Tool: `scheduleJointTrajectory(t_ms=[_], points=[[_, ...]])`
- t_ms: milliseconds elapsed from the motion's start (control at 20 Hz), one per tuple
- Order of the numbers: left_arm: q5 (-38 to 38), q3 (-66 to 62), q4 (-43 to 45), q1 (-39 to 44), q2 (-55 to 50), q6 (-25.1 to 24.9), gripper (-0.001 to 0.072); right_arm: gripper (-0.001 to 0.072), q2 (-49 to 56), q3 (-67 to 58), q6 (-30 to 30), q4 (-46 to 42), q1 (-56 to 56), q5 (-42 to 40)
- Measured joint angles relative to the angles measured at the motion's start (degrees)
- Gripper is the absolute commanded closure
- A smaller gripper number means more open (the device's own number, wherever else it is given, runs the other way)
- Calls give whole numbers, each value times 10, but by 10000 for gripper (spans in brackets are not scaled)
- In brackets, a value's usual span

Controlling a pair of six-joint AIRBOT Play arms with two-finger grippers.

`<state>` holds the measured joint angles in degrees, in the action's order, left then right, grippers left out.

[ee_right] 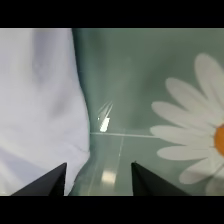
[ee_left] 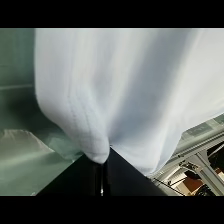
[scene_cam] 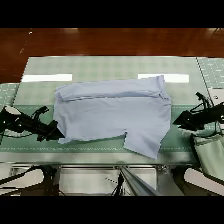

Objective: Fold the shirts.

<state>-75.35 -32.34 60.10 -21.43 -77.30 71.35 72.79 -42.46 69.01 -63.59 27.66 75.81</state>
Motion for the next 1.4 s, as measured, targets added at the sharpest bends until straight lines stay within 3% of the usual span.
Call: scheduleJointTrajectory(t_ms=[300, 350, 400, 500, 700, 800, 1000, 1400], points=[[0, 0, 2, 0, 2, -8, 689, 218, -47, 94, 2, 53, -18, -55], [0, 0, 2, 0, 2, -9, 689, 252, -49, 104, 3, 67, -25, -64], [0, 0, 2, 0, 2, -10, 689, 368, -51, 113, 3, 79, -37, -73], [0, 0, 2, 0, 2, -11, 689, 689, -52, 125, 11, 81, -70, -97], [2, -17, 8, 1, 10, -16, 690, 688, -63, 99, 18, 92, -114, -113], [49, -54, 1, 1, 19, -23, 690, 690, -77, 52, 18, 96, -123, -115], [33, -162, -64, 3, 33, -30, 690, 691, -77, -68, 22, 145, -137, -165], [108, -297, -115, 47, -30, -32, 689, 691, 96, -260, 23, 195, -196, -307]])
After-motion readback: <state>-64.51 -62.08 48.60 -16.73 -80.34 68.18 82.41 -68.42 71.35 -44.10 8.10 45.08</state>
